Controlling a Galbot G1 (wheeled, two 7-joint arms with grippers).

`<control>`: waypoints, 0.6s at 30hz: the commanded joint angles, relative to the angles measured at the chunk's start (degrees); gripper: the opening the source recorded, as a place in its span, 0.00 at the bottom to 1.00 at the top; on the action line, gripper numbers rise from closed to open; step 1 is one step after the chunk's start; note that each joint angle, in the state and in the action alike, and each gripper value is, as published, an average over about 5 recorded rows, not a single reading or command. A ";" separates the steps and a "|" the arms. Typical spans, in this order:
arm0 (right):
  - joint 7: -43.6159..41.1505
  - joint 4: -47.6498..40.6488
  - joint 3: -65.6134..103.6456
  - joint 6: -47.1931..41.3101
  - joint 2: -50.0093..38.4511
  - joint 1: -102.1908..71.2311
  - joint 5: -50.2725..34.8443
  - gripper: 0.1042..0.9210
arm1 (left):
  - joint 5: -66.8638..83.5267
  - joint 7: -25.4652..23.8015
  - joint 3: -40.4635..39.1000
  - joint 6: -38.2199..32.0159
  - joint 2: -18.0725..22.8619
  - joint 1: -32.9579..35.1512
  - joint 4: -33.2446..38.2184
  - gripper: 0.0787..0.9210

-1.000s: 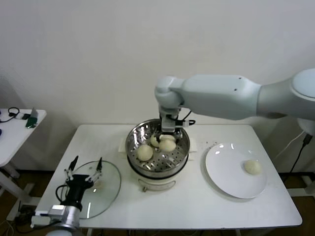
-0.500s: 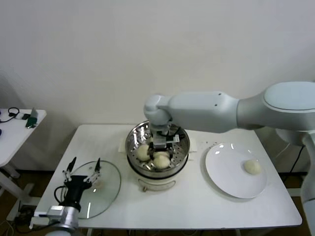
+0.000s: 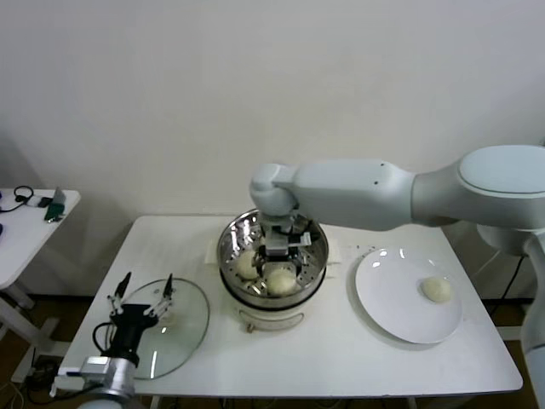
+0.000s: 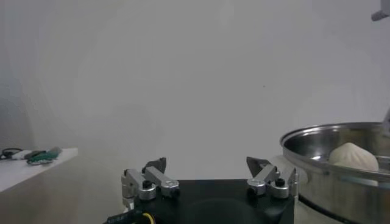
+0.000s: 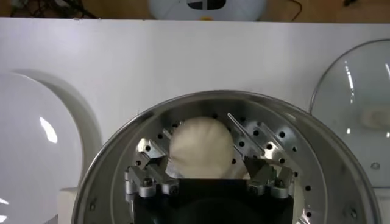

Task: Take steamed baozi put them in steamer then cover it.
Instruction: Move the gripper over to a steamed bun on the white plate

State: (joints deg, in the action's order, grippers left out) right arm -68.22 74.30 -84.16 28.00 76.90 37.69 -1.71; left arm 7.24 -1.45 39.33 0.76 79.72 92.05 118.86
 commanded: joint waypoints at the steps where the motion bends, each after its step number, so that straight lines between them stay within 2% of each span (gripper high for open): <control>1: -0.24 -0.21 1.38 -0.40 -4.20 4.85 -2.28 0.88 | -0.11 0.00 -0.24 -0.05 -0.11 -0.05 0.12 0.88; 8: 3.13 0.43 -4.62 -7.92 -17.46 13.34 -9.89 0.88 | -0.59 0.02 -1.34 -0.12 -0.20 -0.20 0.28 0.88; 12: 7.91 2.59 -13.64 -17.23 -26.37 18.08 -16.98 0.88 | -0.72 -0.03 -1.83 -0.36 -0.23 -0.15 0.06 0.88; 18: 8.37 4.22 -17.56 -30.23 -39.12 16.52 -22.17 0.88 | -0.74 -0.03 -2.57 -0.37 -0.39 -0.24 0.17 0.88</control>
State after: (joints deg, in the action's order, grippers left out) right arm -63.16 76.53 -93.78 13.03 54.76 49.91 -15.00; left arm 6.61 -1.45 37.16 0.40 79.46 91.80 119.01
